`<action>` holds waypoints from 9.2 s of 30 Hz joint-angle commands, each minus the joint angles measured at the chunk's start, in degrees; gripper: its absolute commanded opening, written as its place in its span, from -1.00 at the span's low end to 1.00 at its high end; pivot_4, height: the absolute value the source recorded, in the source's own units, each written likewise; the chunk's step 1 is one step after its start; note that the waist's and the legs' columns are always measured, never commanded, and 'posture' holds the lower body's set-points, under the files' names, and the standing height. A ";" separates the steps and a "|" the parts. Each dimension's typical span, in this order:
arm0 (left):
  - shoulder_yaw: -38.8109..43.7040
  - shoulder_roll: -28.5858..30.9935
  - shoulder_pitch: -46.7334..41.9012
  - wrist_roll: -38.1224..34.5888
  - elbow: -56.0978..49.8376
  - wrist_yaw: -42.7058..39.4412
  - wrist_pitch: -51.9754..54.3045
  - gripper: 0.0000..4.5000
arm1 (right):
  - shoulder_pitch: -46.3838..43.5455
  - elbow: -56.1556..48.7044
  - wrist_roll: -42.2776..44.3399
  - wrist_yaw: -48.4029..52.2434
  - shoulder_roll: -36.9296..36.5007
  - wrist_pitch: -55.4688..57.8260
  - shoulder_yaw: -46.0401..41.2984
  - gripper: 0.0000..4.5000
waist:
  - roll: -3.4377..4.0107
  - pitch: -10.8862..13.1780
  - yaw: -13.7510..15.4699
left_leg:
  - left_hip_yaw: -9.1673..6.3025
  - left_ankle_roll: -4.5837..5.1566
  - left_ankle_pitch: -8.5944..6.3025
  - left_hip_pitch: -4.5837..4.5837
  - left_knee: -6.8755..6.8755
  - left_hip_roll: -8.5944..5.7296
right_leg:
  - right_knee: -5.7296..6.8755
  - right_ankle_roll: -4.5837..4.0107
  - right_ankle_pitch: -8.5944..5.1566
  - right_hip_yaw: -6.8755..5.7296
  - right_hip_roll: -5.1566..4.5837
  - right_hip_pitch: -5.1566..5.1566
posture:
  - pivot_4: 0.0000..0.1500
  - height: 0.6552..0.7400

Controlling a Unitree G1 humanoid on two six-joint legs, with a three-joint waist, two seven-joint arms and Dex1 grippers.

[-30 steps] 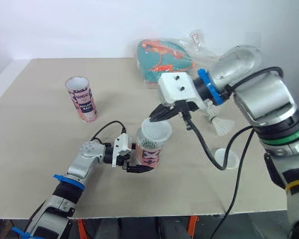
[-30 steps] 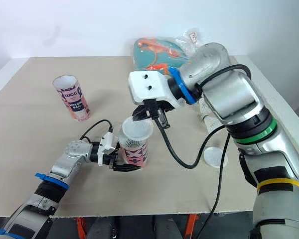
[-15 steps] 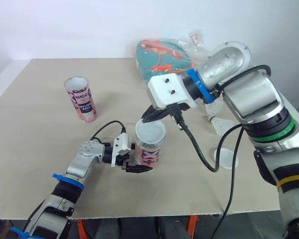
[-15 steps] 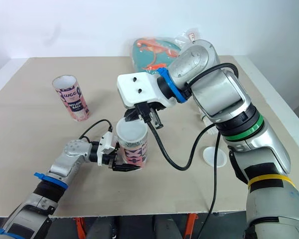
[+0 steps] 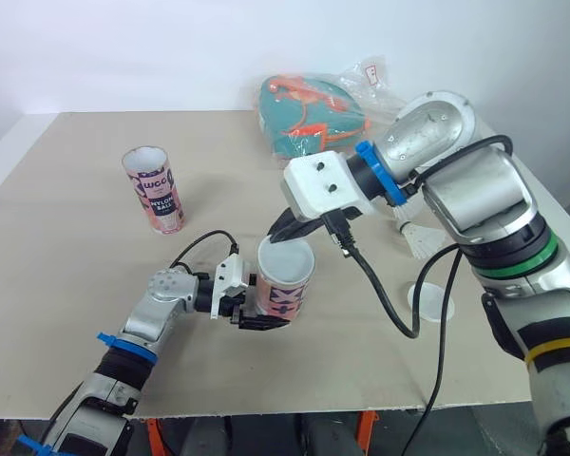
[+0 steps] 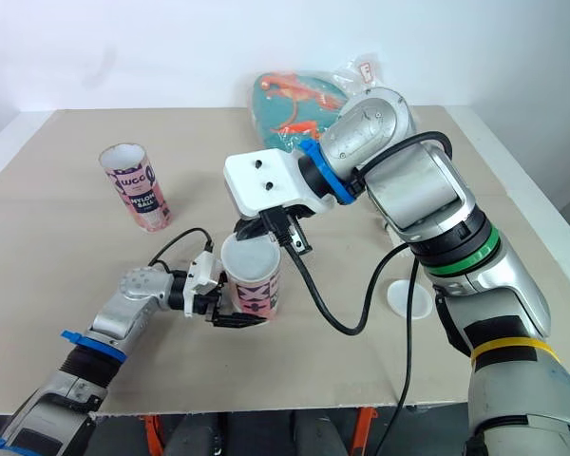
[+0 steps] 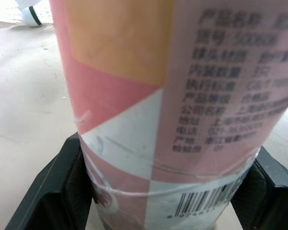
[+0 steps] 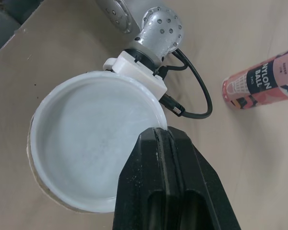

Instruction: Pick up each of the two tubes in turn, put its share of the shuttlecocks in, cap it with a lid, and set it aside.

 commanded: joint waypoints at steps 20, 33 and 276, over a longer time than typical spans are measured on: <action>-0.05 1.70 2.55 1.30 -0.30 1.76 2.60 0.53 | 6.15 -3.10 -7.48 0.31 0.40 -9.59 4.14 -0.71 | -0.02 -0.11 0.03 | 0.00 0.00 0.00 0.20 -0.01 0.00 | 0.00 0.02 -0.04 -0.02 -0.01 0.20 | 1.00 0.97; -0.57 1.21 2.42 1.36 0.16 1.92 2.23 0.53 | -0.67 8.26 6.37 3.07 2.10 5.08 -11.29 0.58 | 0.02 -0.37 0.08 | 0.09 0.00 0.00 0.34 -0.02 0.03 | 0.01 -0.17 0.03 0.03 -0.02 0.27 | 1.00 0.97; 15.88 -0.75 8.63 -16.28 -26.33 24.44 23.08 1.00 | 44.79 -10.38 35.29 -44.88 -0.92 20.59 -37.63 0.98 | 0.01 -0.04 0.06 | -0.29 0.31 -0.19 -0.07 0.30 -0.63 | -0.15 0.51 -0.10 0.48 -0.17 0.33 | 1.00 0.97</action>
